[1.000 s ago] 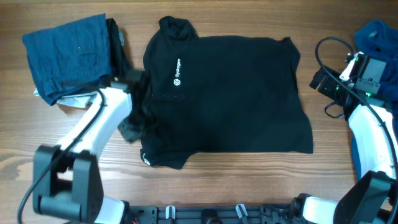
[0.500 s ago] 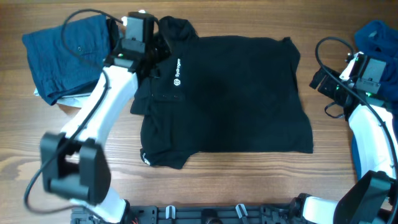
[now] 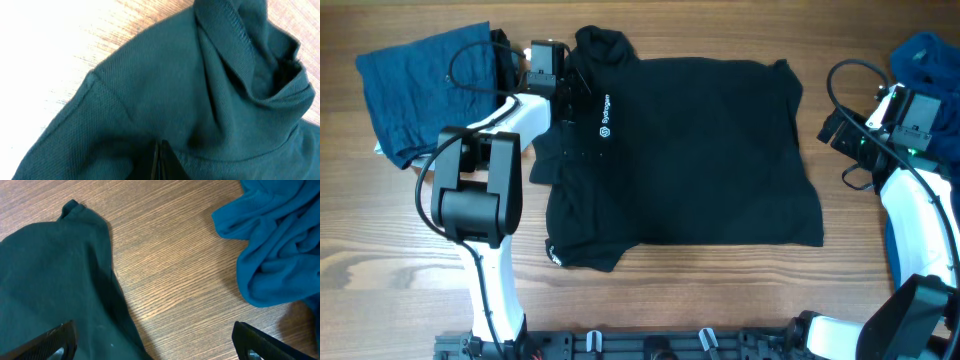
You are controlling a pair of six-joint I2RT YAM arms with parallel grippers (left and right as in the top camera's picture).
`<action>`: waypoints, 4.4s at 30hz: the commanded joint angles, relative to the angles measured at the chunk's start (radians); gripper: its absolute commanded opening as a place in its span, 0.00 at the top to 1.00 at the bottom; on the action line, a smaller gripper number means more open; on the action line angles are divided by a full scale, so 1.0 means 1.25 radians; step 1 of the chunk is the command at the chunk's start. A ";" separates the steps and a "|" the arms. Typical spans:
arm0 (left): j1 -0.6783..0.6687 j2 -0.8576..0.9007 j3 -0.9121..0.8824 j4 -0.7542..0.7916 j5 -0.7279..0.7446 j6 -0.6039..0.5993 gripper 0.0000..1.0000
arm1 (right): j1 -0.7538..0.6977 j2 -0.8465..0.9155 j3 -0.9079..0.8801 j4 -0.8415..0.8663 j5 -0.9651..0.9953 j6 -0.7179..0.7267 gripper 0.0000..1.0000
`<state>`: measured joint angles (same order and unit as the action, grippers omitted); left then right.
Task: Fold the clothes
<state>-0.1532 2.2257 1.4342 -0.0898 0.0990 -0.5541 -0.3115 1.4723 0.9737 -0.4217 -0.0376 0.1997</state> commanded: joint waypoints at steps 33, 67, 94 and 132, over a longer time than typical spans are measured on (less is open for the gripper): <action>-0.020 -0.396 -0.015 -0.258 -0.038 0.061 0.96 | 0.063 0.194 0.033 0.325 -0.313 -0.189 0.96; -0.020 -0.235 -0.018 -0.304 -0.038 0.061 0.96 | 0.123 0.741 0.774 -0.285 -0.224 -0.331 0.96; -0.020 -0.235 -0.018 -0.321 -0.038 0.061 0.95 | 0.131 0.761 0.811 -0.263 -0.206 -0.305 0.96; -0.020 -0.235 -0.018 -0.342 -0.038 0.061 0.92 | 0.142 0.728 0.811 -0.350 -0.226 -0.325 0.94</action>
<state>-0.1822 1.9190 1.4162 -0.5179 0.0647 -0.4976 -0.1501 2.4210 1.9781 -0.8551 -0.2779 -0.2070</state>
